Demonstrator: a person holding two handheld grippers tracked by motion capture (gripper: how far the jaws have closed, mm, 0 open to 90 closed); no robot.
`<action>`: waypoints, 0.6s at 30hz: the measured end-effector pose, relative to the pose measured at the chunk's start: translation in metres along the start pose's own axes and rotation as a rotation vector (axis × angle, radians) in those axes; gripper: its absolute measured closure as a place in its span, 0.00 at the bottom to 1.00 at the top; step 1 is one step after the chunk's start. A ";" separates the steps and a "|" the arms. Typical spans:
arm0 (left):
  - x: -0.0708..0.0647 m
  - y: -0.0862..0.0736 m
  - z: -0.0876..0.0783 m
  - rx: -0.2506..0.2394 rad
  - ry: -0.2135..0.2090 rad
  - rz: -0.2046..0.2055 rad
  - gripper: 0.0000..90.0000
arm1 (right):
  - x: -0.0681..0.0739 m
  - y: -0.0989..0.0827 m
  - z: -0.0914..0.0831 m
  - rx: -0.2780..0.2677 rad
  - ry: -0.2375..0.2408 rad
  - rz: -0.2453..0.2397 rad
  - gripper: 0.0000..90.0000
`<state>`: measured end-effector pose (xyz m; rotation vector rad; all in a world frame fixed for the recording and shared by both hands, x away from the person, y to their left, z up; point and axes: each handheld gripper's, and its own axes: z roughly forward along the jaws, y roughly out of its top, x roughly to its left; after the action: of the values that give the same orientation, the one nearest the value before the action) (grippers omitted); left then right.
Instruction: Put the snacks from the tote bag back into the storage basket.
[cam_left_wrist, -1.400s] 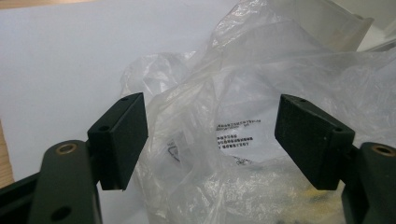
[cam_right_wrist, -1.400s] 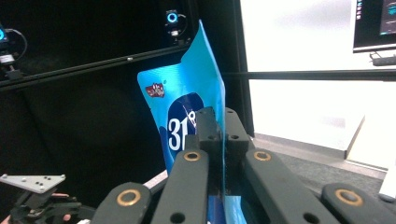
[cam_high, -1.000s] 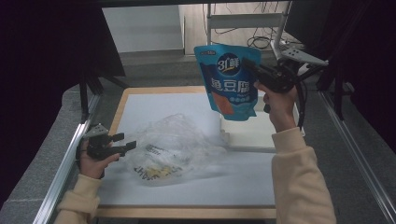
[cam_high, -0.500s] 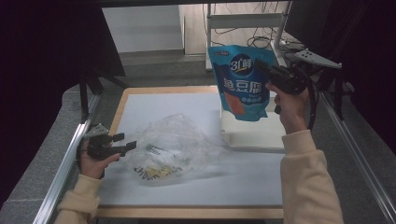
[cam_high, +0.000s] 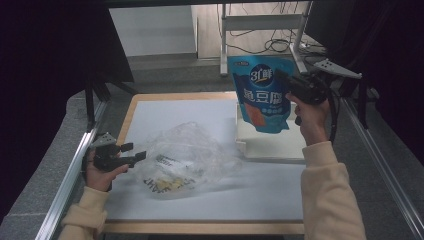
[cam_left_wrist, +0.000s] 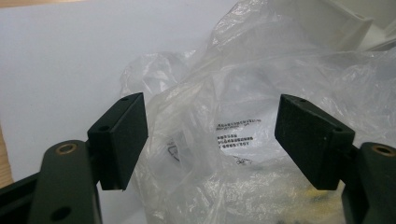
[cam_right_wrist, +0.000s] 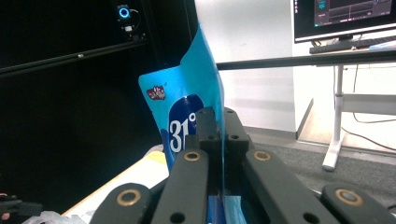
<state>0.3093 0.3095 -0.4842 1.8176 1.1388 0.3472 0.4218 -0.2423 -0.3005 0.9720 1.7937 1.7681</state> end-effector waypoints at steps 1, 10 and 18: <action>0.000 0.000 0.000 0.000 0.000 0.000 0.29 | -0.001 -0.001 0.001 0.001 -0.001 0.003 0.99; 0.001 0.000 0.000 0.001 0.000 0.002 0.29 | -0.007 -0.010 0.006 0.008 -0.006 0.011 0.99; 0.001 0.000 0.000 0.003 0.001 0.000 0.29 | -0.011 -0.017 0.010 0.016 -0.016 0.014 0.99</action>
<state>0.3094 0.3100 -0.4845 1.8202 1.1401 0.3467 0.4334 -0.2423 -0.3195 1.0043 1.7984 1.7518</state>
